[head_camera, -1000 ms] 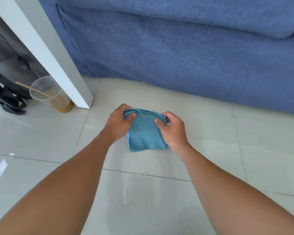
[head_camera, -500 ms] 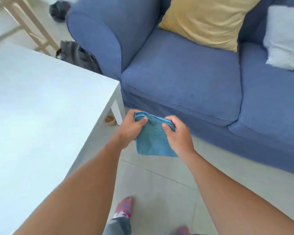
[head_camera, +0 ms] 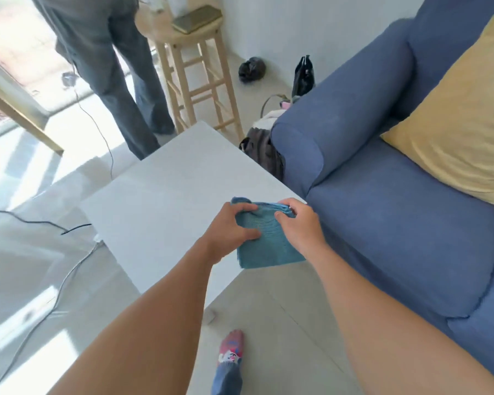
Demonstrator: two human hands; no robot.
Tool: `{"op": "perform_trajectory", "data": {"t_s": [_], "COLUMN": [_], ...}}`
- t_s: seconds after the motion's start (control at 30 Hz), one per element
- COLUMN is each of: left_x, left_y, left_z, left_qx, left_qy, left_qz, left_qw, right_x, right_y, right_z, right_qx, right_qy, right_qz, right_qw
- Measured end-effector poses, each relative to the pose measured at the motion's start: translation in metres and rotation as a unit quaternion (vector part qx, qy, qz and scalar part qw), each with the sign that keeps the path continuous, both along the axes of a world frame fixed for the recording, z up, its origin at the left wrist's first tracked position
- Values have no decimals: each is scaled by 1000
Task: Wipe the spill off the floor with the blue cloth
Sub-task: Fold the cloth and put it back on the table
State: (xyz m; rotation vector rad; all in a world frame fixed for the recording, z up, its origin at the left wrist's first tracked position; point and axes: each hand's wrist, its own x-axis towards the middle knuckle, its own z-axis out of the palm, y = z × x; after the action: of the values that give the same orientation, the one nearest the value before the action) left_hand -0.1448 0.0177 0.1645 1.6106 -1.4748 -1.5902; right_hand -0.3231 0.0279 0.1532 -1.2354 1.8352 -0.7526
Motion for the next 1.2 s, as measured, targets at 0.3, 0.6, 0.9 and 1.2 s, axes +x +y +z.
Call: {"op": "perform_trajectory", "data": {"t_s": [0.3,0.6,0.9,1.2], "left_x": [85,109,110,119], "left_y": [3,-11,-19,-30], "left_z": [-87,-155,-183,-179], "left_qx": [49,36,26,-43], "left_qy": [-62,-186,-328,-424], "left_qz": [131,134,91,63], "left_qw": [988,973,940,903], "right_x": [100,144,147,151], "right_y": [-70,-97,-114,-124], "right_z": [-79,-144,-174,-166], "right_qx": [51,30,40,30], "right_qy": [19,68,132,215], "right_qz": [137,225,302,313], "right_qw": [989,972,943,925]}}
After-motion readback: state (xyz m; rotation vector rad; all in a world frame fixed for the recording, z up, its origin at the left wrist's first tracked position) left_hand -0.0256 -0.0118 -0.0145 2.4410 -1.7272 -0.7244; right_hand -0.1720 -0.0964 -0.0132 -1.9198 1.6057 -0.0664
